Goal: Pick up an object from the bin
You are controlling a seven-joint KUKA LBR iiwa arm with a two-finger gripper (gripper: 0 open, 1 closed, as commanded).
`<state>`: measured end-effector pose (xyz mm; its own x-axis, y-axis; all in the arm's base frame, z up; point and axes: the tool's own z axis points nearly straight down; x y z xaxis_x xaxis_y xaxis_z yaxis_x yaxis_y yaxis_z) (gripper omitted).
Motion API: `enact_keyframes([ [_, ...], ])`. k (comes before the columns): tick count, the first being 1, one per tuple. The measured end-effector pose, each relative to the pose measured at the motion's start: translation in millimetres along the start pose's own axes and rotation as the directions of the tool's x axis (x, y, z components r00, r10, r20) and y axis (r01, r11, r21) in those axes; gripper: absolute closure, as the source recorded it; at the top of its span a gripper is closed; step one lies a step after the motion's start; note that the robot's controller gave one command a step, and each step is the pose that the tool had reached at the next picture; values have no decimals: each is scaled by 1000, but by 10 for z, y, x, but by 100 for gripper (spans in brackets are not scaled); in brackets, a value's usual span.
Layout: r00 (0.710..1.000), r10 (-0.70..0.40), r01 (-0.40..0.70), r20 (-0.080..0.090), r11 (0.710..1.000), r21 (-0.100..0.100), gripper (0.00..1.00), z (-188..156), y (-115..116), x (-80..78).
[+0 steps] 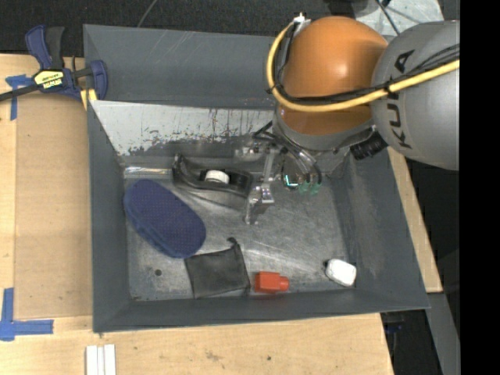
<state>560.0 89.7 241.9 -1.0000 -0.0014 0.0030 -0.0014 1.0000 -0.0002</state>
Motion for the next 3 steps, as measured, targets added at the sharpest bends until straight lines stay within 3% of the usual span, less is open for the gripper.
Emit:
enact_keyframes([
  [1, 995, -100, 100, 1, 995, 1, 0, 1308, -438, -650],
  [2, 999, 34, -34, 3, 999, 0, 0, 1593, -463, -646],
  [3, 999, 34, -34, 2, 999, 0, 100, 1588, -468, -644],
])
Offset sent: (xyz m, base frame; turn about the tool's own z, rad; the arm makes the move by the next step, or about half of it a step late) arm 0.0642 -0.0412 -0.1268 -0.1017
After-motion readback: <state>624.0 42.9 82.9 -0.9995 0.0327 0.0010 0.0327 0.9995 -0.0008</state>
